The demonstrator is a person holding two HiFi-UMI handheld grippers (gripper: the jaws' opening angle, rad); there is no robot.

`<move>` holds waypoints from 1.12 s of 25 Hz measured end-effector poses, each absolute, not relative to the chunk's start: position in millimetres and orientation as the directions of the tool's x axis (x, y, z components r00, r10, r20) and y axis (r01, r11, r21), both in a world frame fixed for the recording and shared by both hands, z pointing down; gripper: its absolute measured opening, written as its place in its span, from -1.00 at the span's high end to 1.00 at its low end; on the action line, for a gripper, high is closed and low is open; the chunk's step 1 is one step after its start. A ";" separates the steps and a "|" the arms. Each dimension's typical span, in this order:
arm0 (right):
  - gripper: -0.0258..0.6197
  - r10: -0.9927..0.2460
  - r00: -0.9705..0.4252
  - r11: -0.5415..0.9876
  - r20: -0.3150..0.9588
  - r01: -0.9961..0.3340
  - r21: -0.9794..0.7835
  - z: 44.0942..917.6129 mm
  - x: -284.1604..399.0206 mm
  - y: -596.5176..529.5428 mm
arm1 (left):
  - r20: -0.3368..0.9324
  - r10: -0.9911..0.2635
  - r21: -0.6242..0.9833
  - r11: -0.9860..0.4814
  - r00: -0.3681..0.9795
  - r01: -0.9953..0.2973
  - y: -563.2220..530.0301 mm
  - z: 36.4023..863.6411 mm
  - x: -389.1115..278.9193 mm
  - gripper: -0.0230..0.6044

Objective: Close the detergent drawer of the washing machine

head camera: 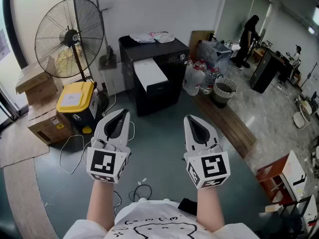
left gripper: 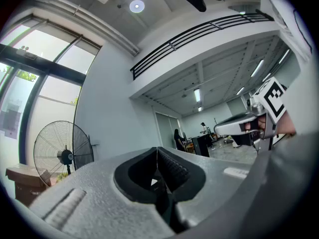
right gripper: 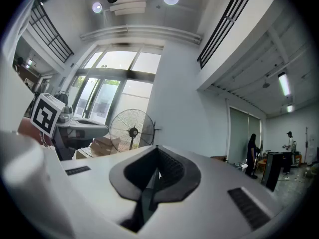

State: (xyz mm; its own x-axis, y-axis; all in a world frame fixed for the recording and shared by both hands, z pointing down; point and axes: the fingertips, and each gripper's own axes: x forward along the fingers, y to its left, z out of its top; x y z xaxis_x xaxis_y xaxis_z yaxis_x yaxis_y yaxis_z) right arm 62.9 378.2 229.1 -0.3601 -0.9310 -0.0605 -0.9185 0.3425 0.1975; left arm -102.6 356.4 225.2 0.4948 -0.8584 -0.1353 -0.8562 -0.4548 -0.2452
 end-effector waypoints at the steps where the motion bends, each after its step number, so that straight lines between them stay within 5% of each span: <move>1: 0.93 -0.932 -0.357 0.339 -0.062 -0.920 0.198 229.1 59.6 378.2 | -0.135 -0.855 -0.251 -0.459 0.500 -0.852 356.3 224.8 -105.3 0.87; 14: 0.93 -0.942 -0.329 0.313 -0.060 -0.930 0.193 232.7 13.0 375.7 | -0.144 -0.835 -0.234 -0.493 0.531 -0.838 343.4 227.3 -152.8 0.87; 20: -0.10 -0.951 -0.305 0.298 -0.040 -0.945 0.137 241.6 8.1 361.7 | -0.132 -0.834 -0.216 -0.503 0.535 -0.837 335.2 236.4 -161.0 0.87; 28: -0.20 -0.947 -0.321 0.320 -0.029 -0.946 0.045 253.6 13.9 329.6 | -0.127 -0.845 -0.196 -0.491 0.519 -0.849 303.2 246.8 -161.3 0.87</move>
State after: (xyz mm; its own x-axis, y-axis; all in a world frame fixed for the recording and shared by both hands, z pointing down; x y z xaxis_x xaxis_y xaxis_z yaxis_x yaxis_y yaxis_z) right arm 13.9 329.6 253.6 -0.3213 -0.9465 -0.0287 -0.9464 0.3199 0.0450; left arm -161.3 303.2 246.8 0.5186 -0.8455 -0.1273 -0.8488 -0.4912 -0.1958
